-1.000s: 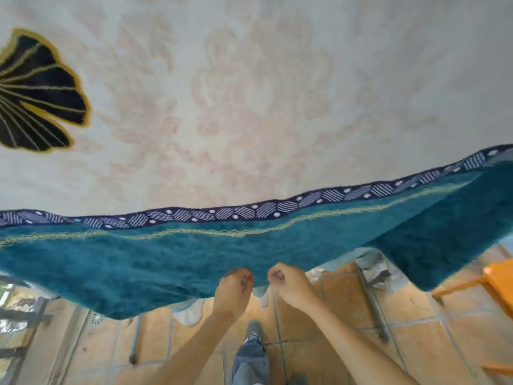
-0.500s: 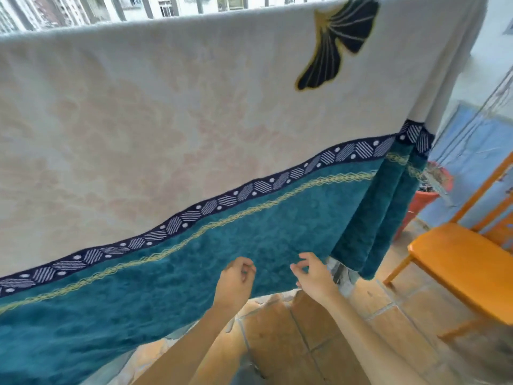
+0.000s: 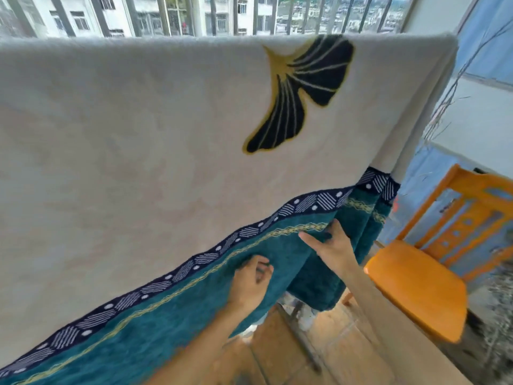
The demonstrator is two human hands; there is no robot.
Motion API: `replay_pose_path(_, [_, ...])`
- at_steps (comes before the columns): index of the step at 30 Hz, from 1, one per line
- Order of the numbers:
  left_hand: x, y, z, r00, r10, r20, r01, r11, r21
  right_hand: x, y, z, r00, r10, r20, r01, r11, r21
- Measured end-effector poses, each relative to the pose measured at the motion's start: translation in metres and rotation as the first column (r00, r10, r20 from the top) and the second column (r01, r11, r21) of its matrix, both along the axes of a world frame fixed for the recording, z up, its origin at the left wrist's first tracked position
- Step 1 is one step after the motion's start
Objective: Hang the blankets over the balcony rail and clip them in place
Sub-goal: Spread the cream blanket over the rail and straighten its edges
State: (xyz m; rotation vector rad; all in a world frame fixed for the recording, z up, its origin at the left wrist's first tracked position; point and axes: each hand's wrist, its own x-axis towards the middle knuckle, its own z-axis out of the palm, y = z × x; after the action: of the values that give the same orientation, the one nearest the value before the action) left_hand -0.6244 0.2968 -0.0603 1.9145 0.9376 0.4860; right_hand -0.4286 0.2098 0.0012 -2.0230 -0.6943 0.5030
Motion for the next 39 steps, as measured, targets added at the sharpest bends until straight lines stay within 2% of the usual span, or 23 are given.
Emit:
replay_pose_path(3, [0.023, 0.005, -0.005, 0.998, -0.058, 0.011, 0.058, 0.998, -0.016, -0.001, 0.027, 0.005, 0.985, 0.096, 0.147, -0.096, 0.995, -0.008])
replay_pose_path(6, [0.04, 0.011, -0.006, 0.995, -0.093, -0.032, 0.095, 0.994, 0.054, -0.007, 0.039, 0.008, 0.935, 0.224, 0.277, -0.22, 0.974, -0.046])
replay_pose_path(10, [0.063, 0.016, 0.002, 0.99, -0.064, -0.125, 0.093, 0.966, 0.241, -0.008, 0.035, -0.001, 0.891, 0.371, 0.263, -0.348, 0.928, -0.129])
replay_pose_path(16, [0.077, 0.01, -0.008, 0.907, -0.101, -0.408, 0.25, 0.911, 0.329, -0.002, 0.028, -0.012, 0.882, 0.366, 0.297, -0.327, 0.929, -0.175])
replay_pose_path(26, [0.086, -0.026, -0.036, 0.835, -0.19, -0.516, 0.3, 0.944, 0.138, 0.01, -0.007, -0.052, 0.808, 0.495, 0.319, -0.392, 0.857, -0.335])
replay_pose_path(34, [0.095, -0.081, -0.078, 0.725, -0.208, -0.657, 0.32, 0.946, 0.053, 0.014, -0.054, -0.099, 0.843, 0.509, 0.174, -0.371, 0.785, -0.496])
replay_pose_path(39, [0.085, -0.103, -0.106, 0.621, -0.235, -0.747, 0.266, 0.96, -0.081, 0.003, -0.072, -0.138, 0.784, 0.612, 0.103, -0.46, 0.685, -0.565])
